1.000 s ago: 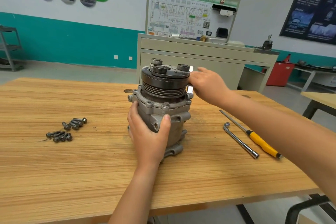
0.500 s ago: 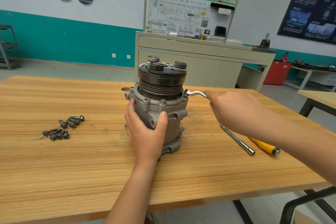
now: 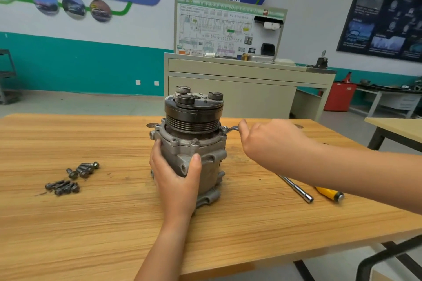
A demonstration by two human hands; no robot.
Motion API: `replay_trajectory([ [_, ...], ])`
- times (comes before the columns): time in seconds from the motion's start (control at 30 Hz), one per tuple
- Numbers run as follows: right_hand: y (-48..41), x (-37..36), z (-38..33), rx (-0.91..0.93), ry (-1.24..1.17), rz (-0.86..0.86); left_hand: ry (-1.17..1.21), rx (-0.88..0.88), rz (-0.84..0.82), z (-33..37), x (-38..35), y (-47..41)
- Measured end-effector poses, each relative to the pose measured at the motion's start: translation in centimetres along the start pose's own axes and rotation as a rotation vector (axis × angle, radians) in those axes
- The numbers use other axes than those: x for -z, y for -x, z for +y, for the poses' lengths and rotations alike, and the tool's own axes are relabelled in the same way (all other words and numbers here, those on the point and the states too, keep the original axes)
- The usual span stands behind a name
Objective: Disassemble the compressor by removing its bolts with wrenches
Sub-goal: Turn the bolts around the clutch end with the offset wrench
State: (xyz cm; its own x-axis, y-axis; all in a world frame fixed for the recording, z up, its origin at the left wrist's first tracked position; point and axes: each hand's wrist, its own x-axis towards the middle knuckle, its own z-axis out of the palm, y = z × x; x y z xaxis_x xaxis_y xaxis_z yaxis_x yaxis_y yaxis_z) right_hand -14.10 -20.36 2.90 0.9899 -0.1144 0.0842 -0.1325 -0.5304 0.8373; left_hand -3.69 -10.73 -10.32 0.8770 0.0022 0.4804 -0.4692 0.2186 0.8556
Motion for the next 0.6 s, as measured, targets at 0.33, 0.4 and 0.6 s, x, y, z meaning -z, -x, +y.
replay_trajectory([
  [0.33, -3.0, -4.7, 3.1, -0.052, -0.171, 0.147, -0.016, -0.002, -0.023, -0.1, 0.2, -0.1],
  [0.4, -4.7, -5.4, 2.9, -0.058, -0.216, 0.205, -0.025, -0.002, -0.028, 0.0, 0.2, -0.1],
  [0.6, -7.1, -5.3, 1.8, -0.078, -0.444, 0.42, -0.048, -0.014, -0.022, -0.2, 0.2, -0.3],
])
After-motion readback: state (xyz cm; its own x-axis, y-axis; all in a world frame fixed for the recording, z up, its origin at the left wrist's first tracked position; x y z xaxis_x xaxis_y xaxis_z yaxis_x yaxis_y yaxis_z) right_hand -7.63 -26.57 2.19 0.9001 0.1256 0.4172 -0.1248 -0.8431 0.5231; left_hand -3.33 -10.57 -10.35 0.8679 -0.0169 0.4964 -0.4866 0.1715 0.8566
